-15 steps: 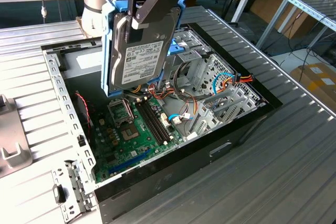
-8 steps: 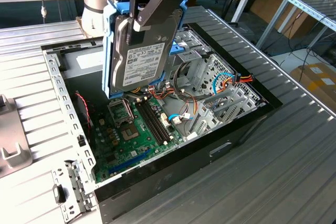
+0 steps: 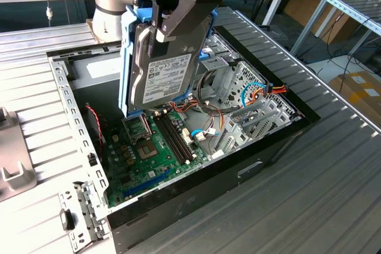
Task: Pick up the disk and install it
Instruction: 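Pick up the disk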
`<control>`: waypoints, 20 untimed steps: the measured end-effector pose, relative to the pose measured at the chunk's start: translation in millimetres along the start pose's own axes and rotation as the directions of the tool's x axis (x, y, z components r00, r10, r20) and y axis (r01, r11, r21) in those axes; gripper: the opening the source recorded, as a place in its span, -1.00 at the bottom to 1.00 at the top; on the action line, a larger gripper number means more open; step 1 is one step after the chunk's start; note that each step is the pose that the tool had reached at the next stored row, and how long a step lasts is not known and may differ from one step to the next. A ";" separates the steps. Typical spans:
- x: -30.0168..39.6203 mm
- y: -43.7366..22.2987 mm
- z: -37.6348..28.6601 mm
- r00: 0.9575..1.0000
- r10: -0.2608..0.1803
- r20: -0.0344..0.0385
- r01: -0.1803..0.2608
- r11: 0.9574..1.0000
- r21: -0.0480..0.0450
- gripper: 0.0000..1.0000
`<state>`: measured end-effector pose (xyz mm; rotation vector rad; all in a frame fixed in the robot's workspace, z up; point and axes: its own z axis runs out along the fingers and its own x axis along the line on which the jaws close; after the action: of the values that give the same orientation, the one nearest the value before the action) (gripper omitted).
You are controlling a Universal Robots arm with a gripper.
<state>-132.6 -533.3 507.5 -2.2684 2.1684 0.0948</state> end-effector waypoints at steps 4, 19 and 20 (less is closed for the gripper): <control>5.8 0.3 -0.2 1.000 0.000 0.000 0.000 1.000 0.000 -0.26; 22.0 1.0 -0.9 1.000 0.000 0.000 0.000 1.000 0.000 -0.26; 23.8 1.1 -0.9 1.000 0.000 0.002 0.000 1.000 0.000 -0.26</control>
<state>-132.6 -557.1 507.4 -2.2672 2.1671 0.0971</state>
